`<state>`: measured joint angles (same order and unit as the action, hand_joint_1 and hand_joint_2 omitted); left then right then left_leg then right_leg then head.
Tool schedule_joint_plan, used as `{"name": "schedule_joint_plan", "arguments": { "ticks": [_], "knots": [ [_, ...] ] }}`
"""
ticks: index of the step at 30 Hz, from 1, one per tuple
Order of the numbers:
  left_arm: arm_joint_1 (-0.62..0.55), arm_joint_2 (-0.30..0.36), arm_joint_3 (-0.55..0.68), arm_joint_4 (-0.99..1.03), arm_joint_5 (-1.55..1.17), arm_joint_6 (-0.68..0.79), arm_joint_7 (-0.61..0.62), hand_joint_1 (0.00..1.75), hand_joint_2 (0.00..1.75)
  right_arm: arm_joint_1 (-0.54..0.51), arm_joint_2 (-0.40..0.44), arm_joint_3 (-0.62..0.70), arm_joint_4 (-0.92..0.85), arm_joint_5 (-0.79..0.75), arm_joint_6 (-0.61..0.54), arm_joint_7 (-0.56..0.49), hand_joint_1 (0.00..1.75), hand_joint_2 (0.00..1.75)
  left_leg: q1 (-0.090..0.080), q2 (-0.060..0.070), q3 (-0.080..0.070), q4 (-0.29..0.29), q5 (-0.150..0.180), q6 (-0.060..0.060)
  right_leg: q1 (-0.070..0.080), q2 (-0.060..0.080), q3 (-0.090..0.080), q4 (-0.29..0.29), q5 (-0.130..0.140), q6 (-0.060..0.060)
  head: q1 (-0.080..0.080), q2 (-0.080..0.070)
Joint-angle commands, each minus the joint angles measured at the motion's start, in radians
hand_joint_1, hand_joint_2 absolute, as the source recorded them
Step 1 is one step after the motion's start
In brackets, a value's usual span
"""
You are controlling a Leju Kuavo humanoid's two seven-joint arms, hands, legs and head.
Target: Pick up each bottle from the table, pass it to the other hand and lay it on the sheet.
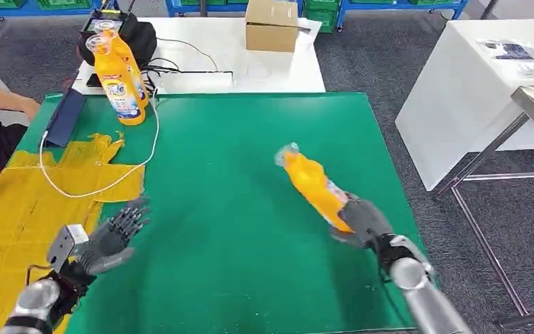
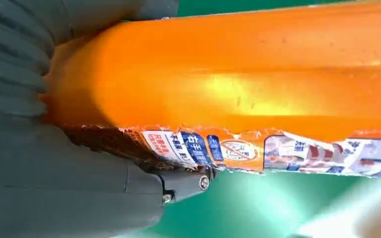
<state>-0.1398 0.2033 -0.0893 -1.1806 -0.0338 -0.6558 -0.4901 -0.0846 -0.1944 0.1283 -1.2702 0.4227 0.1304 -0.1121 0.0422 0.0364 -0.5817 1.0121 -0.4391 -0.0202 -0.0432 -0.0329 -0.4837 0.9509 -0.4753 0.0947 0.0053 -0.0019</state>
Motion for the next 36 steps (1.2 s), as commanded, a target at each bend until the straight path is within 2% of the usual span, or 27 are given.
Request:
{"name": "schedule_joint_plan", "arguments": {
  "ticks": [1, 3, 4, 5, 7, 9, 13, 14, 16, 19, 21, 25, 28, 31, 33, 35, 36],
  "knots": [
    [0.13, -0.031, -0.015, -0.283, 0.041, 0.029, 0.05, 0.0, 1.75, 0.044, 0.15, 0.062, -0.27, -0.029, -0.048, 0.028, 1.75, 1.75, -0.001, -0.008, -0.003, 0.0, 0.0, 0.003, 0.0, -0.003, -0.002, 0.002, -0.004, -0.009, 0.002, 0.0],
    [0.128, -0.036, -0.018, -0.28, 0.063, 0.007, 0.039, 0.0, 1.75, 0.038, 0.155, 0.076, -0.265, -0.025, -0.028, -0.005, 1.75, 1.75, -0.001, -0.008, -0.003, 0.0, 0.0, 0.003, 0.0, -0.005, -0.011, 0.001, -0.005, -0.01, 0.002, 0.0],
    [0.156, -0.061, -0.02, -0.26, 0.127, -0.026, 0.146, 0.0, 1.75, 0.055, 0.177, 0.108, -0.257, -0.011, 0.032, 0.053, 1.75, 1.75, -0.001, -0.007, -0.004, -0.001, 0.0, 0.003, -0.001, -0.004, -0.011, 0.001, -0.005, -0.012, 0.002, 0.0],
    [0.198, -0.069, -0.039, -0.277, 0.122, -0.017, 0.136, 0.0, 1.75, 0.085, 0.212, 0.136, -0.245, 0.018, 0.007, 0.034, 1.75, 1.75, 0.0, -0.004, -0.007, 0.0, 0.0, 0.002, 0.0, -0.003, -0.01, 0.001, -0.003, -0.01, 0.002, 0.0],
    [0.235, -0.075, -0.133, -0.264, 0.096, -0.011, 0.076, 0.0, 1.75, 0.085, 0.26, 0.283, -0.191, 0.105, -0.035, -0.015, 1.75, 1.75, -0.002, -0.003, -0.003, -0.004, -0.001, 0.003, -0.001, 0.001, -0.002, -0.002, -0.004, -0.012, 0.002, 0.0],
    [0.232, -0.083, -0.215, -0.274, 0.088, 0.024, 0.069, 0.0, 1.75, 0.054, 0.286, 0.408, -0.138, 0.128, -0.065, 0.016, 1.75, 1.75, -0.001, -0.002, -0.001, -0.004, -0.001, 0.001, 0.0, 0.001, 0.0, -0.001, -0.004, -0.012, 0.002, 0.0],
    [0.199, -0.099, -0.288, -0.304, 0.065, 0.072, 0.072, 0.0, 1.75, -0.005, 0.291, 0.524, -0.051, 0.115, -0.075, 0.039, 1.75, 1.75, 0.0, -0.006, -0.006, -0.002, 0.0, 0.002, 0.001, -0.002, -0.006, 0.001, -0.004, -0.013, 0.002, 0.0],
    [0.192, -0.102, -0.296, -0.307, 0.066, 0.077, 0.077, 0.0, 1.75, -0.017, 0.282, 0.532, -0.029, 0.107, -0.071, 0.04, 1.75, 1.75, 0.0, -0.006, -0.01, -0.001, 0.0, 0.001, 0.001, -0.005, -0.009, 0.002, -0.004, -0.009, 0.002, 0.0],
    [0.179, -0.11, -0.303, -0.31, 0.062, 0.092, 0.086, 0.0, 1.75, -0.022, 0.272, 0.542, 0.018, 0.102, -0.065, 0.036, 1.75, 1.75, -0.001, -0.007, -0.008, -0.002, 0.001, 0.003, 0.0, -0.003, -0.006, 0.001, -0.004, -0.012, 0.002, 0.0],
    [0.173, -0.113, -0.301, -0.305, 0.069, 0.093, 0.091, 0.0, 1.75, -0.015, 0.269, 0.549, 0.04, 0.101, -0.059, 0.026, 1.75, 1.75, 0.0, -0.009, -0.009, -0.002, 0.001, 0.001, 0.0, -0.007, -0.008, 0.001, -0.004, -0.01, 0.002, 0.0],
    [0.174, -0.111, -0.301, -0.304, 0.069, 0.093, 0.091, 0.0, 1.75, -0.013, 0.268, 0.55, 0.041, 0.101, -0.06, 0.024, 1.75, 1.75, 0.0, -0.008, -0.01, -0.002, 0.001, 0.001, 0.0, -0.006, -0.018, 0.001, -0.004, -0.01, 0.002, 0.0],
    [0.176, -0.113, -0.296, -0.298, 0.074, 0.092, 0.092, 0.0, 1.75, -0.01, 0.269, 0.551, 0.034, 0.101, -0.056, 0.024, 1.75, 1.75, -0.001, -0.01, -0.008, -0.003, 0.001, 0.003, 0.0, -0.005, -0.016, 0.001, -0.005, -0.013, 0.002, 0.0],
    [0.172, -0.117, -0.294, -0.285, 0.083, 0.087, 0.097, 0.0, 1.75, -0.009, 0.272, 0.566, 0.057, 0.103, -0.049, 0.021, 1.75, 1.75, 0.0, -0.008, -0.009, -0.002, 0.0, 0.001, 0.0, -0.007, -0.016, 0.001, -0.005, -0.01, 0.002, 0.0],
    [0.166, -0.125, -0.289, -0.277, 0.092, 0.09, 0.1, 0.0, 1.75, -0.002, 0.267, 0.576, 0.066, 0.105, -0.044, 0.018, 1.75, 1.75, -0.001, -0.009, -0.008, -0.002, 0.0, 0.001, 0.0, -0.006, -0.006, 0.001, -0.005, -0.011, 0.002, 0.0],
    [0.172, -0.13, -0.28, -0.281, 0.086, 0.113, 0.106, 0.0, 1.75, 0.012, 0.265, 0.568, 0.046, 0.106, -0.058, 0.01, 1.75, 1.75, -0.001, -0.01, -0.009, -0.002, 0.001, 0.001, 0.0, -0.008, -0.007, 0.001, -0.005, -0.01, 0.002, 0.0],
    [0.199, -0.132, -0.263, -0.312, 0.058, 0.161, 0.102, 0.0, 1.75, 0.064, 0.253, 0.523, -0.072, 0.084, -0.105, -0.006, 1.75, 1.75, -0.001, -0.01, -0.01, -0.002, 0.001, 0.001, 0.0, -0.008, -0.009, 0.001, -0.005, -0.01, 0.002, 0.0],
    [0.234, -0.138, -0.237, -0.342, 0.048, 0.203, 0.095, 0.0, 1.75, 0.125, 0.277, 0.447, -0.19, 0.015, -0.181, -0.07, 1.75, 1.75, -0.001, -0.011, -0.009, -0.002, 0.0, 0.002, 0.0, -0.008, -0.008, 0.001, -0.005, -0.011, 0.002, 0.0]
  ]
}}
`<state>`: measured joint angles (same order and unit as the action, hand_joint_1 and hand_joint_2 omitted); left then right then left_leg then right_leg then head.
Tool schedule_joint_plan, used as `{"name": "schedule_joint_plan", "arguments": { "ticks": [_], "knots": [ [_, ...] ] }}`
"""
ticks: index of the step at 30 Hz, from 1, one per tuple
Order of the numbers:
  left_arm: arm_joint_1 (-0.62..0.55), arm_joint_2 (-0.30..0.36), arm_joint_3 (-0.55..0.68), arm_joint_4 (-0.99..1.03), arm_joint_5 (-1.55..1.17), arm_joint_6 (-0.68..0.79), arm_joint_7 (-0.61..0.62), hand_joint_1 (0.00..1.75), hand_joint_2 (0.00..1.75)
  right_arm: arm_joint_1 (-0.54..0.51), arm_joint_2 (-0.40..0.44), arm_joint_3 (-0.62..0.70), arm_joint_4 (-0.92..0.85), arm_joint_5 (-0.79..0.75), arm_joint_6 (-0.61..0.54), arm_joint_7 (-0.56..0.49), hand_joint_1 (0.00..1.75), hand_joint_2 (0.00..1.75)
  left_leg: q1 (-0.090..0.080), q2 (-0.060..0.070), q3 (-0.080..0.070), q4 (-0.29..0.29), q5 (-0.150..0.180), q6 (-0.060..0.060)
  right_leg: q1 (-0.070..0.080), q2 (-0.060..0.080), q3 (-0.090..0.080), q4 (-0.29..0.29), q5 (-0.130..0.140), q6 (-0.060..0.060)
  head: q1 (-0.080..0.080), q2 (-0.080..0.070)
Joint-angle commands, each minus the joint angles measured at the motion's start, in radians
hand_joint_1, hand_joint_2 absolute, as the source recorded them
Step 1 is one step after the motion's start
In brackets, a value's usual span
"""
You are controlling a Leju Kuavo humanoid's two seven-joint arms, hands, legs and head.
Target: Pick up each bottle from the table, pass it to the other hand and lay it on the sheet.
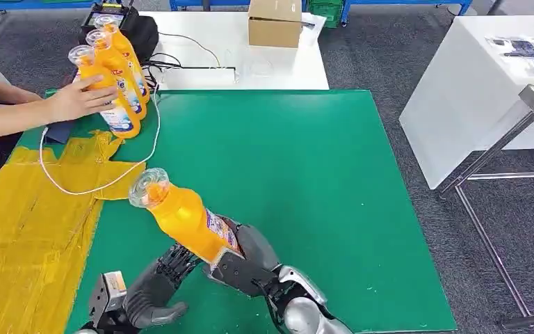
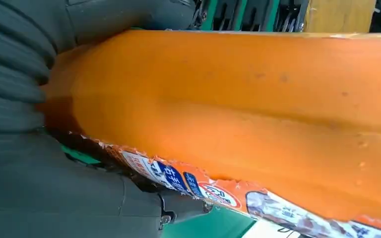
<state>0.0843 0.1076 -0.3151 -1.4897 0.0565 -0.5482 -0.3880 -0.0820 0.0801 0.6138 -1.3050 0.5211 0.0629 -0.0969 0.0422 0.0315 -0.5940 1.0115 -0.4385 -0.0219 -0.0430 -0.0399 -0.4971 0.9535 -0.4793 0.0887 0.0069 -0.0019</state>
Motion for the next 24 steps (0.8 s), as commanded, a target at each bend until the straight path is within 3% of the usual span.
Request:
{"name": "schedule_joint_plan", "arguments": {
  "ticks": [1, 3, 5, 8, 24],
  "knots": [
    [0.037, -0.033, -0.009, -0.062, -0.041, 0.097, -0.003, 0.0, 1.75, 0.146, -0.015, -0.047, -0.243, -0.088, -0.09, -0.048, 1.75, 1.75, 0.0, -0.005, 0.001, 0.0, 0.0, 0.002, 0.0, -0.002, -0.004, -0.001, -0.001, -0.003, 0.0, 0.0],
    [0.088, -0.032, 0.019, -0.115, -0.047, 0.118, -0.007, 0.0, 1.75, 0.203, 0.001, -0.131, -0.414, -0.141, -0.098, -0.027, 1.75, 1.75, -0.001, -0.004, -0.002, 0.001, -0.001, 0.002, -0.001, 0.0, -0.009, 0.001, -0.002, -0.004, 0.001, 0.0],
    [0.093, -0.033, 0.032, -0.123, -0.057, 0.117, -0.01, 0.0, 1.75, 0.212, -0.015, -0.17, -0.451, -0.149, -0.07, -0.003, 1.75, 1.75, -0.002, -0.003, -0.002, 0.002, -0.003, 0.004, -0.001, 0.003, -0.007, 0.003, -0.003, -0.007, 0.0, 0.0],
    [0.078, -0.049, 0.037, -0.1, -0.066, 0.107, -0.013, 0.0, 1.75, 0.222, -0.015, -0.153, -0.396, -0.121, -0.038, -0.013, 1.75, 1.75, -0.002, -0.004, -0.002, -0.001, -0.001, 0.003, -0.001, 0.0, 0.003, -0.001, -0.002, -0.004, 0.0, 0.0],
    [0.06, -0.058, 0.016, -0.08, -0.067, 0.104, -0.017, 0.0, 1.75, 0.2, -0.031, -0.081, -0.317, -0.103, -0.049, -0.019, 1.75, 1.75, -0.001, -0.002, -0.001, -0.001, 0.0, 0.003, 0.0, 0.002, 0.001, 0.0, 0.0, -0.005, 0.0, 0.0]
  ]
}}
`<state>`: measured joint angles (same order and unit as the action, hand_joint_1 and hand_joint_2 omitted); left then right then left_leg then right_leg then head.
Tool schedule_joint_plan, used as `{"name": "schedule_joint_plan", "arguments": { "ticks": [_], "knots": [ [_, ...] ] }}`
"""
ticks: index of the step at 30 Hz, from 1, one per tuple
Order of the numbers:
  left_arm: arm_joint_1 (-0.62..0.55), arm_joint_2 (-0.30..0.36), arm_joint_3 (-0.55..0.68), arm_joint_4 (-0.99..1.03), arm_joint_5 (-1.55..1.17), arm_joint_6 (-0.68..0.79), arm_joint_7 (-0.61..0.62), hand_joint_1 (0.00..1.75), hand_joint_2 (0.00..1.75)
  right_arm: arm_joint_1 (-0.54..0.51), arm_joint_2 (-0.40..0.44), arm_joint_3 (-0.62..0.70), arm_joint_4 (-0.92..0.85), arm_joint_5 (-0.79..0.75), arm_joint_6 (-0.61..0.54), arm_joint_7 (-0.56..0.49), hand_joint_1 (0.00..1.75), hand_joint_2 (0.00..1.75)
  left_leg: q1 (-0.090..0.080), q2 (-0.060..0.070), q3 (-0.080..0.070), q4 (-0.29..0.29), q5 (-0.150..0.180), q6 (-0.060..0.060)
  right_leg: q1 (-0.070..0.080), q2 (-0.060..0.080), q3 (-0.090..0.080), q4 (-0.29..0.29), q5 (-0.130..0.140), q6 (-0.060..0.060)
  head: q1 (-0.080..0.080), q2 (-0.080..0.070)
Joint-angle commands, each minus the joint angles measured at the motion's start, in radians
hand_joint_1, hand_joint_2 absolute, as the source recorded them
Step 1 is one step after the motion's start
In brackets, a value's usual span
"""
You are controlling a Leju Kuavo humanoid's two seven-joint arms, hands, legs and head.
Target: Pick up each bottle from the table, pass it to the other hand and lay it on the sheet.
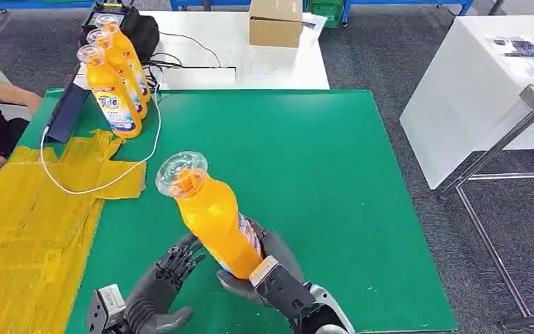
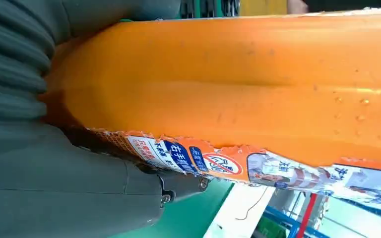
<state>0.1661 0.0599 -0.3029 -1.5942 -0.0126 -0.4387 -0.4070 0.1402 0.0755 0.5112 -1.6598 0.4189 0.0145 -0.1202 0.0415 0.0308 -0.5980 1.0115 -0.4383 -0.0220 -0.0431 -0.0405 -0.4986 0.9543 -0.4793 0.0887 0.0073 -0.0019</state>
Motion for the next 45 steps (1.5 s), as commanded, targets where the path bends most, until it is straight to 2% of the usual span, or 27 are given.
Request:
{"name": "schedule_joint_plan", "arguments": {
  "ticks": [1, 5, 11, 34, 35, 36, 40, 45],
  "knots": [
    [-0.022, -0.009, 0.004, 0.024, 0.002, -0.006, 0.002, 0.0, 1.75, -0.026, -0.027, 0.024, 0.044, -0.001, 0.0, 0.007, 1.75, 1.75, -0.001, -0.002, 0.005, -0.002, -0.001, 0.004, 0.0, 0.004, 0.004, -0.002, -0.001, -0.006, 0.0, 0.0],
    [-0.059, -0.018, -0.003, 0.051, 0.018, -0.029, 0.006, 0.0, 1.75, -0.059, -0.066, 0.095, 0.158, -0.072, 0.045, 0.029, 1.75, 1.75, -0.001, -0.003, 0.005, -0.002, 0.0, 0.004, 0.0, 0.003, 0.005, -0.002, 0.0, -0.006, 0.0, 0.0],
    [-0.101, -0.03, -0.001, 0.071, 0.028, -0.038, 0.016, 0.0, 1.75, -0.097, -0.097, 0.22, 0.27, -0.058, 0.063, 0.025, 1.75, 1.75, 0.0, -0.001, 0.003, -0.002, 0.001, 0.003, 0.0, 0.002, 0.003, -0.002, 0.001, -0.004, 0.0, 0.0],
    [-0.122, -0.018, -0.03, 0.084, 0.012, -0.056, 0.018, 0.0, 1.75, -0.113, -0.093, 0.243, 0.313, -0.062, 0.052, 0.028, 1.75, 1.75, -0.001, -0.002, 0.003, -0.002, 0.0, 0.003, 0.0, 0.002, 0.002, -0.001, 0.0, -0.005, 0.0, 0.0],
    [-0.126, -0.008, -0.044, 0.084, -0.013, -0.051, 0.002, 1.66, 1.75, -0.121, -0.089, 0.243, 0.315, -0.061, 0.053, 0.028, 1.75, 1.75, -0.001, -0.002, 0.005, -0.002, 0.0, 0.004, 0.0, 0.003, 0.004, -0.002, 0.0, -0.006, 0.0, 0.0],
    [-0.13, -0.001, -0.054, 0.087, -0.023, -0.056, -0.013, 1.75, 1.75, -0.126, -0.085, 0.241, 0.316, -0.059, 0.053, 0.028, 1.75, 1.75, -0.001, -0.002, 0.002, -0.001, 0.0, 0.003, 0.0, 0.002, 0.002, -0.001, 0.0, -0.005, 0.0, 0.0],
    [-0.128, 0.026, -0.082, 0.083, -0.078, -0.049, -0.063, 1.75, 1.75, -0.133, -0.077, 0.226, 0.309, -0.054, 0.056, 0.021, 1.75, 1.75, -0.001, -0.001, 0.003, -0.002, 0.0, 0.003, 0.0, 0.003, 0.002, -0.001, 0.0, -0.005, 0.0, 0.0],
    [-0.123, 0.029, -0.083, 0.08, -0.08, -0.049, -0.066, 1.75, 1.75, -0.126, -0.096, 0.224, 0.279, -0.053, 0.057, 0.021, 1.75, 1.75, -0.001, 0.0, 0.003, -0.001, 0.0, 0.003, 0.0, 0.003, 0.002, -0.001, 0.0, -0.004, 0.0, 0.0]
  ]
}}
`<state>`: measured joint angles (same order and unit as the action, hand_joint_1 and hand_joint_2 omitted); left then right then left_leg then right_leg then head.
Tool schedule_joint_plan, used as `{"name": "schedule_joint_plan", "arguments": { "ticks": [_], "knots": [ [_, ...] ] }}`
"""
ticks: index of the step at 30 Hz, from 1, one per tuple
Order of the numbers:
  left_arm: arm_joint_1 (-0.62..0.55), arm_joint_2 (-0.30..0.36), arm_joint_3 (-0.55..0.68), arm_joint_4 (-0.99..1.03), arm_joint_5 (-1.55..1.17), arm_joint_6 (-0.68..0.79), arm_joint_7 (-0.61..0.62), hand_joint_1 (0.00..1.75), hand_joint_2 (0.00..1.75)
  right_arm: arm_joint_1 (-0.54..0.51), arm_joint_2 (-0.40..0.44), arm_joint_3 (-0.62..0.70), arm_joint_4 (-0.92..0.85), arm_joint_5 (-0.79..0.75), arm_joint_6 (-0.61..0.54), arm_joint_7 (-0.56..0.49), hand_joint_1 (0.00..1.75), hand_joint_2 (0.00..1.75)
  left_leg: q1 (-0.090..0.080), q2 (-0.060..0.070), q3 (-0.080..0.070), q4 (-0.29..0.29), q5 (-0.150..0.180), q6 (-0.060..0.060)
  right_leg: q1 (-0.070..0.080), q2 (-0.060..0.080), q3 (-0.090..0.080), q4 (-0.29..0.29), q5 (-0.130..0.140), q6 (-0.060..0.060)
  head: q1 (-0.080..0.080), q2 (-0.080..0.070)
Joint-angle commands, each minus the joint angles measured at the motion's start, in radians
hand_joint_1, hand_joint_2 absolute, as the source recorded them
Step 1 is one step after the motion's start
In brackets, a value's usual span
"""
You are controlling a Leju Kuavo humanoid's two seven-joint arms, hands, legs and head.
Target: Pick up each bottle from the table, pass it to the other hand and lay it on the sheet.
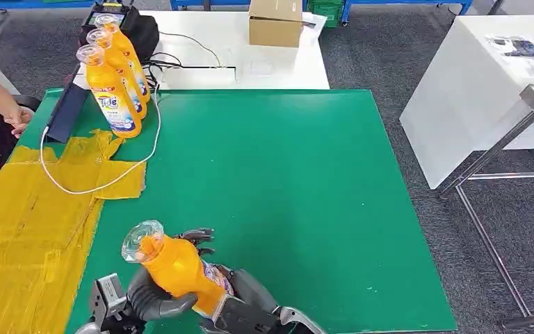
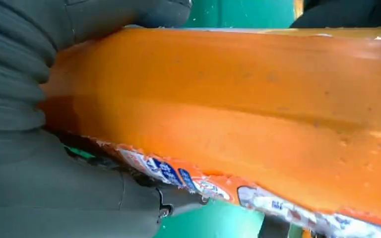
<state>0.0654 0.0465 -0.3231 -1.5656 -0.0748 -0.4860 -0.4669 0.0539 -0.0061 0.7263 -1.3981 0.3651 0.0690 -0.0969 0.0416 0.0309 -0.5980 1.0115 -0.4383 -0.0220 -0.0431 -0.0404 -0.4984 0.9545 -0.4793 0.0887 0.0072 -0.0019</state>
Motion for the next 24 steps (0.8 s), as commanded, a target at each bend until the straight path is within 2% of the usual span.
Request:
{"name": "schedule_joint_plan", "arguments": {
  "ticks": [1, 5, 12, 15, 16, 17, 19, 23, 24],
  "knots": [
    [-0.022, 0.042, -0.063, 0.051, -0.018, -0.002, -0.007, 1.75, 1.75, -0.037, -0.016, 0.008, 0.011, 0.001, 0.002, -0.001, 1.75, 1.75, -0.002, -0.001, 0.004, -0.002, 0.0, 0.004, -0.001, 0.004, 0.004, -0.001, 0.0, -0.006, 0.0, 0.0],
    [-0.005, 0.06, -0.061, 0.054, -0.018, -0.006, -0.021, 1.75, 1.75, -0.031, -0.021, -0.021, -0.04, 0.004, -0.009, 0.003, 1.75, 1.75, -0.001, 0.0, 0.002, -0.001, 0.0, 0.002, 0.0, 0.003, 0.001, -0.001, 0.0, -0.003, 0.0, 0.0],
    [0.006, 0.072, -0.059, 0.042, -0.019, -0.006, -0.035, 1.75, 1.75, -0.026, -0.013, -0.053, -0.071, 0.022, -0.024, 0.0, 1.75, 1.75, -0.002, 0.0, 0.004, -0.002, -0.001, 0.003, -0.001, 0.005, 0.003, -0.001, 0.0, -0.006, 0.0, 0.0],
    [0.023, 0.081, -0.049, 0.017, -0.064, 0.041, -0.045, 1.75, 1.75, -0.014, -0.007, -0.09, -0.116, 0.063, -0.054, 0.002, 1.75, 1.75, -0.001, 0.0, 0.002, -0.001, -0.001, 0.003, -0.001, 0.004, 0.001, 0.0, 0.0, -0.004, 0.0, 0.0],
    [0.03, 0.086, -0.041, 0.004, -0.107, 0.08, -0.051, 1.75, 1.75, -0.003, 0.002, -0.108, -0.14, 0.073, -0.065, 0.011, 0.73, 1.75, -0.002, 0.0, 0.003, -0.001, -0.001, 0.003, -0.001, 0.006, 0.002, 0.0, -0.001, -0.005, 0.0, 0.0],
    [0.034, 0.092, -0.033, -0.009, -0.151, 0.114, -0.055, 1.75, 1.75, 0.001, 0.002, -0.12, -0.158, 0.093, -0.074, 0.034, 0.0, 1.75, -0.001, 0.001, 0.002, -0.001, -0.001, 0.002, -0.001, 0.004, 0.001, 0.0, 0.0, -0.004, 0.0, 0.0],
    [0.02, 0.109, -0.01, -0.02, -0.266, 0.199, -0.058, 1.75, 1.75, 0.006, -0.008, -0.14, -0.185, 0.101, -0.076, 0.044, 0.0, 1.75, -0.001, 0.0, 0.001, 0.0, -0.001, 0.002, 0.0, 0.004, 0.0, 0.001, 0.0, -0.004, 0.0, 0.0],
    [0.013, 0.11, 0.002, -0.018, -0.268, 0.193, -0.059, 1.75, 1.75, 0.008, -0.011, -0.147, -0.191, 0.103, -0.072, 0.047, 0.0, 1.75, -0.001, -0.001, 0.001, -0.001, 0.0, 0.002, 0.0, 0.002, 0.001, 0.0, 0.0, -0.003, 0.0, 0.0],
    [0.004, 0.113, 0.005, -0.016, -0.378, 0.276, -0.054, 1.75, 1.75, 0.013, -0.013, -0.153, -0.194, 0.112, -0.076, 0.044, 0.0, 1.75, -0.001, -0.001, 0.004, -0.001, 0.0, 0.003, 0.0, 0.005, 0.003, 0.0, 0.0, -0.007, 0.0, 0.0]
  ]
}}
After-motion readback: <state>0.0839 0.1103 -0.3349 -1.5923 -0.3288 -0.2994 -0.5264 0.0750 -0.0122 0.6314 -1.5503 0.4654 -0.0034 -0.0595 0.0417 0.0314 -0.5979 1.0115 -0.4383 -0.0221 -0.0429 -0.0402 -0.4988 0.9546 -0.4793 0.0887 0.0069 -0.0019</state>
